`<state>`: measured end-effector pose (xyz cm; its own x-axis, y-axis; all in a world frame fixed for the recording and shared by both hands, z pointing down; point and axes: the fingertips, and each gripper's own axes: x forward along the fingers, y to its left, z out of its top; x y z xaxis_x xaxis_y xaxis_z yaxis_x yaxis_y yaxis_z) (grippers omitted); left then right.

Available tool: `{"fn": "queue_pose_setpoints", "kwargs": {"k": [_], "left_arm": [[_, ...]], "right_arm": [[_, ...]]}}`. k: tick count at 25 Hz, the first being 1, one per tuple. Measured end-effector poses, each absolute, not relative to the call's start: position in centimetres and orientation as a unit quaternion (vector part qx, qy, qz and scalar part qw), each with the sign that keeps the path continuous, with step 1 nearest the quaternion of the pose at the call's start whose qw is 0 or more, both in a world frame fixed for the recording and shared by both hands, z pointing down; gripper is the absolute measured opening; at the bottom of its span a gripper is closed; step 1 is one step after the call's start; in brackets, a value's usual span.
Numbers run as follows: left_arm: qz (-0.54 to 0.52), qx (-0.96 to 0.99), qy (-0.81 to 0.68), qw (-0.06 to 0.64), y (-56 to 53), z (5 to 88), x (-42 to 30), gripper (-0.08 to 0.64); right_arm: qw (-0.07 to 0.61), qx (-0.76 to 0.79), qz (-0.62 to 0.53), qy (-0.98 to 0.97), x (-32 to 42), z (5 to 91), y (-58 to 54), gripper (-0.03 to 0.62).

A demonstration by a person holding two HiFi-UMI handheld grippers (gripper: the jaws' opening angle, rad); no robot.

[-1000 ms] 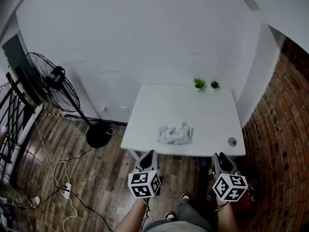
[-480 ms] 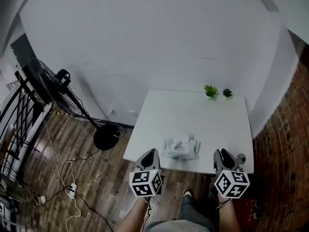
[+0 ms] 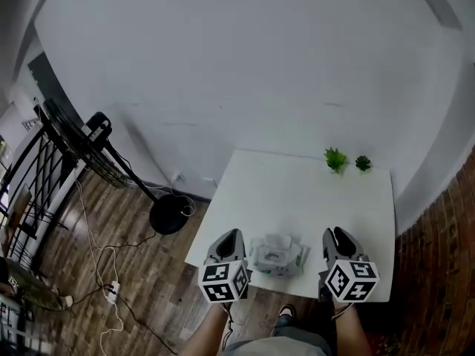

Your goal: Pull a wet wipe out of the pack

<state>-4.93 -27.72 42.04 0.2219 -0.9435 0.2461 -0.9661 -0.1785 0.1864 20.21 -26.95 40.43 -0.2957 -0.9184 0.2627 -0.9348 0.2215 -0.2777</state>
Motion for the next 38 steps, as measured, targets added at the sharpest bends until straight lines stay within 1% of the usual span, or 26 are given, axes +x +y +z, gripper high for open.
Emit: {"fn": "queue_pose_setpoints", "kwargs": {"k": [6, 14, 28, 32, 38], "left_arm": [[0.025, 0.746, -0.644, 0.167, -31.1, 42.6, -4.7, 0.000], [0.040, 0.718, -0.669, 0.185, -32.9, 43.8, -7.4, 0.000], [0.048, 0.720, -0.663, 0.201, -34.6, 45.5, -8.3, 0.000], [0.050, 0.712, -0.670, 0.206, -34.0, 46.1, -9.5, 0.000], [0.049, 0.690, -0.685, 0.227, -32.6, 47.8, -10.8, 0.000]], "right_arm": [[0.051, 0.573, 0.186, -0.797, 21.0, 40.6, -31.5, 0.100], [0.062, 0.555, 0.199, -0.806, 19.8, 42.0, -35.5, 0.100], [0.089, 0.544, 0.199, -0.810, 18.0, 43.1, -36.9, 0.098], [0.096, 0.529, 0.202, -0.819, 16.8, 43.7, -36.8, 0.098], [0.131, 0.488, 0.206, -0.838, 15.2, 45.0, -35.9, 0.098]]}}
